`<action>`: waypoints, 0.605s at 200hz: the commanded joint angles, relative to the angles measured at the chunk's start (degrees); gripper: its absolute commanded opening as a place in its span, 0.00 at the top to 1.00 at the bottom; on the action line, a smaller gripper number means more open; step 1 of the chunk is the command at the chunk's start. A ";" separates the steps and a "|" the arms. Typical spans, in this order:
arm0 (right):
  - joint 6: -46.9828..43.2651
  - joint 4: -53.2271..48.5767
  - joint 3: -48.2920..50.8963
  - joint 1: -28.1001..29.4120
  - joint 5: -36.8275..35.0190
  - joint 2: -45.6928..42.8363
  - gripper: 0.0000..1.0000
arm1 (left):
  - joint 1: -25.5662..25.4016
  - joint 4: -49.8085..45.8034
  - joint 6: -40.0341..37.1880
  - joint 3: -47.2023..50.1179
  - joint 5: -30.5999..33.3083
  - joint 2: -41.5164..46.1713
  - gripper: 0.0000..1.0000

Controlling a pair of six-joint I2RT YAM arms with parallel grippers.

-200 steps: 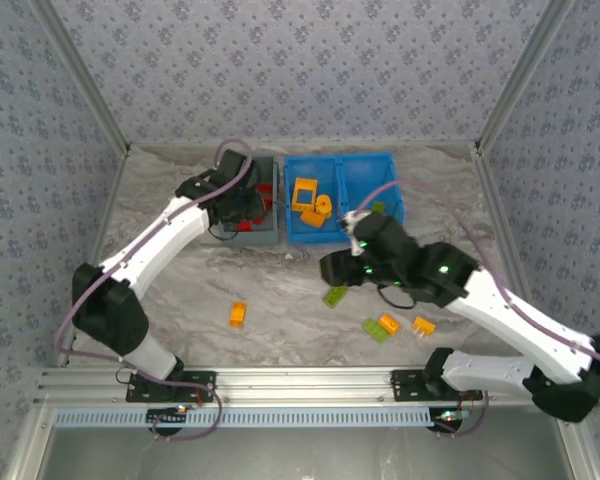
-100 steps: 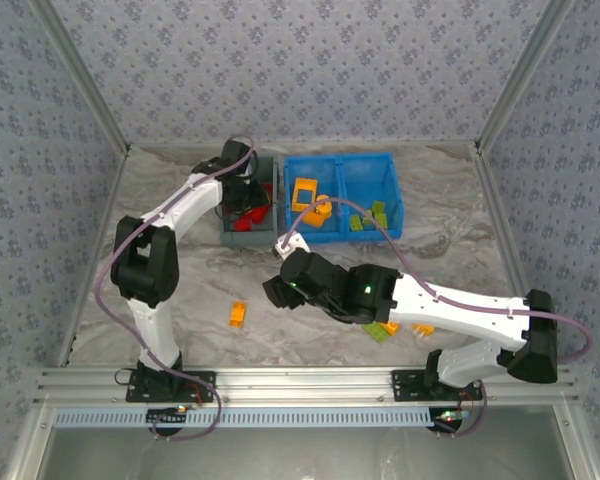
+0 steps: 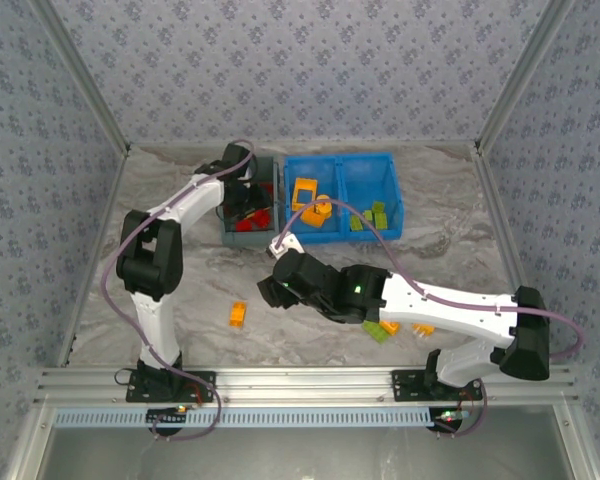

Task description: Sort the legos into containers by color

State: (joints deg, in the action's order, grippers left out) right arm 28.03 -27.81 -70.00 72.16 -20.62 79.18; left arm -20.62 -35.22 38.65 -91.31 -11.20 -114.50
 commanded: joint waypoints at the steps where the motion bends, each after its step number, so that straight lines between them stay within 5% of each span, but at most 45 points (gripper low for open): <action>1: 1.25 0.96 0.35 0.07 -0.91 0.37 0.37 | 0.14 0.97 0.19 0.53 -1.54 4.59 0.51; 62: 0.09 1.32 1.07 0.66 -1.10 5.35 0.36 | 0.14 0.86 2.88 4.92 1.39 16.26 0.51; 121: 10.93 -5.00 -14.05 2.12 9.34 26.30 0.32 | -0.74 -8.15 3.28 19.08 18.42 48.58 0.39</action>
State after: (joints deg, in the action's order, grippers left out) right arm 29.89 -28.18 -75.16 73.80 -16.75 97.62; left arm -20.80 -37.21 41.58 -78.96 -2.63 -81.06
